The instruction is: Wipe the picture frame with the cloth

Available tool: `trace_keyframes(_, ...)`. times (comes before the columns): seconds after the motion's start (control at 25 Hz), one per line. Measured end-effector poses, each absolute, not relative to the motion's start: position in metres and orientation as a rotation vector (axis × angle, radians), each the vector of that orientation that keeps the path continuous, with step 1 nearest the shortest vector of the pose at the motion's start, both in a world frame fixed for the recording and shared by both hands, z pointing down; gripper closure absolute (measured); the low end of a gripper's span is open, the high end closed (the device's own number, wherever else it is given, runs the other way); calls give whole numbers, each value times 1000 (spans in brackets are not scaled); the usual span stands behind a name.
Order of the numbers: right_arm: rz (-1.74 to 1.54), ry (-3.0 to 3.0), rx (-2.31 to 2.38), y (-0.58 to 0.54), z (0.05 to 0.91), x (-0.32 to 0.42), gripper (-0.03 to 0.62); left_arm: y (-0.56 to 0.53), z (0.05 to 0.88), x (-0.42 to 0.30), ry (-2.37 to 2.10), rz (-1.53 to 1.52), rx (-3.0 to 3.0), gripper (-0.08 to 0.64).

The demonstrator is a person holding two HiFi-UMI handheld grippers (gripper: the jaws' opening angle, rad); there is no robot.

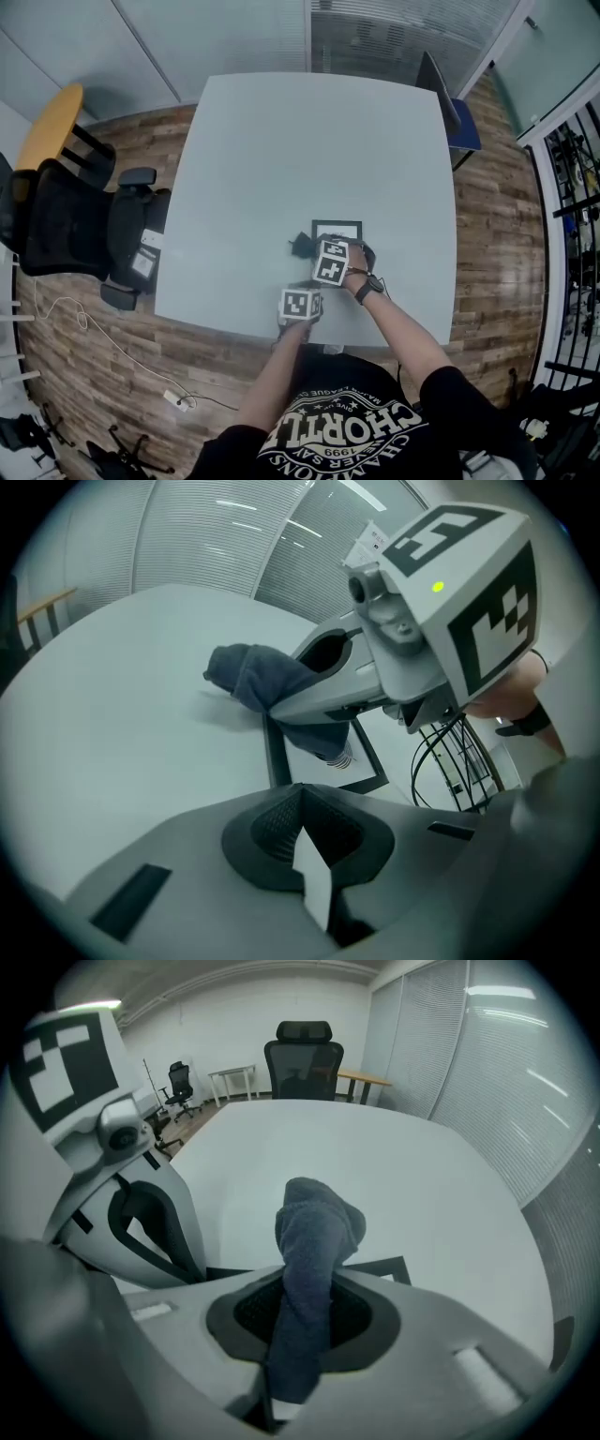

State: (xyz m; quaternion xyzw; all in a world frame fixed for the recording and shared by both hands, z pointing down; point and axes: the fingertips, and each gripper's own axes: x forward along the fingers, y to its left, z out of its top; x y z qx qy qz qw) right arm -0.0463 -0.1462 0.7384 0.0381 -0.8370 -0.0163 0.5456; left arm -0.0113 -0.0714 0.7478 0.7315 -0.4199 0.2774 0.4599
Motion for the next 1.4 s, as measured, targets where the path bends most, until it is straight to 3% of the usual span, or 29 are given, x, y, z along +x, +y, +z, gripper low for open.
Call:
trace_keyframes(0.88, 96, -1884, 357, -156, 742, 103, 515, -68, 746, -10, -1071, 672, 1804, 566)
trace_keyframes(1.04, 98, -1895, 355, -155, 735, 88, 515, -67, 745, -12, -1074, 668, 1803, 566)
trace_keyframes(1.4, 24, -2036, 124, -137, 724, -34, 515, -67, 748, -12, -1062, 633, 1793, 566)
